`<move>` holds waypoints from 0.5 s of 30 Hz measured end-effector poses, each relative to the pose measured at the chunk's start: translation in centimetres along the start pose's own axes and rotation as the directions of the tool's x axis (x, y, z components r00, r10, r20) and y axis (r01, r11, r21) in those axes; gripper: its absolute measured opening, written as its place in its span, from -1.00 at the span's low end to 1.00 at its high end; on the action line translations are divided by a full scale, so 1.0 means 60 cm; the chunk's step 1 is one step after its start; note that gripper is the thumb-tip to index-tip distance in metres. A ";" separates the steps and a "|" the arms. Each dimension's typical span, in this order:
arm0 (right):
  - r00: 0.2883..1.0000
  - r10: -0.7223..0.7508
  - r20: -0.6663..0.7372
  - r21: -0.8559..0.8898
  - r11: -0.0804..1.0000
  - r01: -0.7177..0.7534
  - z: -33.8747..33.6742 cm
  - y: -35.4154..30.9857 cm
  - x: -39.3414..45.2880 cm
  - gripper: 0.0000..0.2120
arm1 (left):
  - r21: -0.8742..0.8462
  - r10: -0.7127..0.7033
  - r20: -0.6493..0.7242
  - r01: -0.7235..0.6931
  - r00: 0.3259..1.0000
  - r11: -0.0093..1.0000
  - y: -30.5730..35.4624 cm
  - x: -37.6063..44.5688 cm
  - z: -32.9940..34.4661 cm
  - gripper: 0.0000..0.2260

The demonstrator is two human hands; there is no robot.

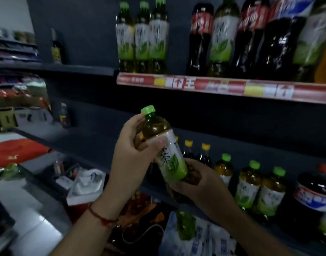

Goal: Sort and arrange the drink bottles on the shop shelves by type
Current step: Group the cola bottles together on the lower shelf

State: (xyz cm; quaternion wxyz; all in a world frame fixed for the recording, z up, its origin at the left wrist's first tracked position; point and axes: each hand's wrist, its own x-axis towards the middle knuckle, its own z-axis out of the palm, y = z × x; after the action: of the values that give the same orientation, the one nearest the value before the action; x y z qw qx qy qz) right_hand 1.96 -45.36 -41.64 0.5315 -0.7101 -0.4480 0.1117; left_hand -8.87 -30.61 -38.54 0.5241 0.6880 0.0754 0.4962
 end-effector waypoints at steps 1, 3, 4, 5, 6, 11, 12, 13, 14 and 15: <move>0.999 -0.026 -0.021 0.011 1.000 0.026 -0.006 -0.019 0.013 -0.68 | 0.056 0.039 0.054 -0.042 0.998 0.998 0.018 0.019 0.000 -0.43; 0.995 -0.076 -0.057 0.079 0.994 0.081 -0.016 -0.062 0.040 -0.71 | 0.158 0.086 0.143 -0.108 0.986 0.981 0.049 0.063 -0.002 -0.32; 0.992 -0.104 -0.071 0.110 0.988 0.111 -0.021 -0.083 0.054 -0.74 | 0.195 0.094 0.174 -0.128 0.980 0.973 0.065 0.085 -0.003 -0.23; 0.987 -0.134 -0.083 0.126 0.982 0.144 -0.026 -0.104 0.069 -0.77 | 0.236 0.099 0.202 -0.147 0.974 0.960 0.081 0.107 -0.003 -0.15; 0.982 -0.163 -0.095 0.138 0.975 0.175 -0.030 -0.124 0.085 -0.79 | 0.282 0.113 0.224 -0.175 0.968 0.943 0.100 0.128 -0.002 -0.09; 0.947 -0.248 -0.205 0.177 0.942 0.285 -0.050 -0.194 0.183 -0.77 | 0.427 0.238 0.269 -0.337 0.933 0.839 0.173 0.237 0.010 0.02; 0.940 -0.262 -0.219 0.170 0.938 0.301 -0.054 -0.205 0.203 -0.75 | 0.434 0.266 0.266 -0.362 0.926 0.825 0.180 0.258 0.014 0.03; 0.934 -0.275 -0.228 0.145 0.939 0.312 -0.059 -0.216 0.223 -0.74 | 0.441 0.295 0.262 -0.386 0.919 0.810 0.184 0.280 0.018 0.04; 0.927 -0.285 -0.242 0.103 0.943 0.316 -0.064 -0.227 0.241 -0.71 | 0.448 0.321 0.254 -0.405 0.912 0.797 0.186 0.302 0.022 0.04; 0.920 -0.294 -0.261 0.042 0.948 0.315 -0.070 -0.235 0.260 -0.68 | 0.452 0.340 0.246 -0.418 0.908 0.788 0.187 0.323 0.027 0.03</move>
State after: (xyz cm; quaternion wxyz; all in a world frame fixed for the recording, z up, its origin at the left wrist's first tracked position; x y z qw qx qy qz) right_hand 6.27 -35.83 -22.90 0.6240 -0.6174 -0.4770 -0.0445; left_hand -2.69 -24.46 -17.85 0.2236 0.8355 0.0199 0.5016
